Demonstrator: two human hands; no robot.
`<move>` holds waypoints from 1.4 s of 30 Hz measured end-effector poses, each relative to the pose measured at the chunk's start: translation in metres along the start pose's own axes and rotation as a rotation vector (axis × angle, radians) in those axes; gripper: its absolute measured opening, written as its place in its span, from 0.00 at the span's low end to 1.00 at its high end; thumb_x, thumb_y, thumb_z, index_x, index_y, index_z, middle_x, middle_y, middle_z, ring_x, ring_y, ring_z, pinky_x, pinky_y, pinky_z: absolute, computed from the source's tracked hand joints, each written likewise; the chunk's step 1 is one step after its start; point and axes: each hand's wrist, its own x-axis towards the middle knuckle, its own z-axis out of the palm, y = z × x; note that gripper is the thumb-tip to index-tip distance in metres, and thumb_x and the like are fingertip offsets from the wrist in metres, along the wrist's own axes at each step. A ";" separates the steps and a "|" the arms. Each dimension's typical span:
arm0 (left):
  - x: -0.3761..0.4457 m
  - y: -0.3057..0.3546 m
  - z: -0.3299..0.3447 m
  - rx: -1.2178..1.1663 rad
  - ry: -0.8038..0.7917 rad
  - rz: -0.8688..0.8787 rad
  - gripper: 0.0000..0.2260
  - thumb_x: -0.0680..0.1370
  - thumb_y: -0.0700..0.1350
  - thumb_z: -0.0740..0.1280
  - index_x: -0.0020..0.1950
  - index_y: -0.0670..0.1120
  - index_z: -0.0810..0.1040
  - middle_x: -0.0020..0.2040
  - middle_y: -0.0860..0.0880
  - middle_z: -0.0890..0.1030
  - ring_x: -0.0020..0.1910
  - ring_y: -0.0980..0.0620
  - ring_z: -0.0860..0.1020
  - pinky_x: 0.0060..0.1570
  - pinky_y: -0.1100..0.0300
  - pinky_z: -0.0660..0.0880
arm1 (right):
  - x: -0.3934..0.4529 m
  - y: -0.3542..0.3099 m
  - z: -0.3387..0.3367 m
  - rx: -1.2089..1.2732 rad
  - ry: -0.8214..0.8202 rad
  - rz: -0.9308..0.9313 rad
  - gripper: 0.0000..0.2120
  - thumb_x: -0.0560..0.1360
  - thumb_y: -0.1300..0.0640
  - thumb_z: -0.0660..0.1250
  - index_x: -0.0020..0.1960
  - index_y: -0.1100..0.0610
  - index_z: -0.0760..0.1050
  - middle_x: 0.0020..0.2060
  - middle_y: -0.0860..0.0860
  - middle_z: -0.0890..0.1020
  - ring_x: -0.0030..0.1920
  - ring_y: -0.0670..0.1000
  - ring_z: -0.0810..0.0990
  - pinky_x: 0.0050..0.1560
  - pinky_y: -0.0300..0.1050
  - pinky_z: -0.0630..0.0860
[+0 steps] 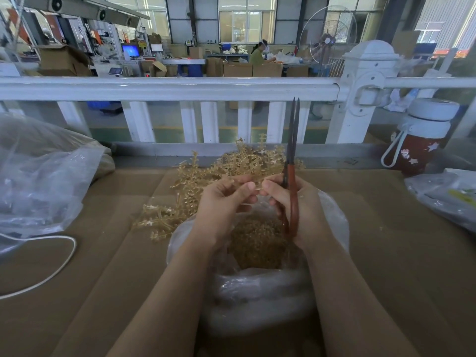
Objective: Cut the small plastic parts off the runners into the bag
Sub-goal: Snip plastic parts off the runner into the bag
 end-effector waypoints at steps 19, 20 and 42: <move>0.004 -0.001 -0.005 -0.102 -0.014 -0.046 0.03 0.74 0.39 0.72 0.41 0.43 0.85 0.36 0.45 0.84 0.33 0.55 0.80 0.36 0.65 0.78 | -0.004 -0.007 0.006 -0.096 -0.071 0.018 0.03 0.74 0.64 0.74 0.47 0.58 0.83 0.30 0.48 0.81 0.30 0.46 0.76 0.29 0.37 0.73; 0.004 -0.002 -0.005 -0.092 -0.013 -0.043 0.03 0.75 0.40 0.72 0.42 0.42 0.85 0.37 0.45 0.84 0.33 0.55 0.79 0.36 0.65 0.78 | -0.004 -0.006 0.007 -0.107 -0.068 0.016 0.03 0.75 0.64 0.74 0.48 0.58 0.83 0.29 0.48 0.80 0.29 0.46 0.75 0.29 0.37 0.73; 0.007 0.003 -0.013 -0.154 0.056 0.191 0.06 0.76 0.34 0.69 0.42 0.43 0.82 0.39 0.46 0.84 0.39 0.52 0.83 0.47 0.60 0.81 | -0.001 0.003 -0.003 -1.000 -0.043 -0.236 0.28 0.63 0.23 0.67 0.51 0.41 0.72 0.46 0.35 0.80 0.48 0.34 0.76 0.43 0.32 0.70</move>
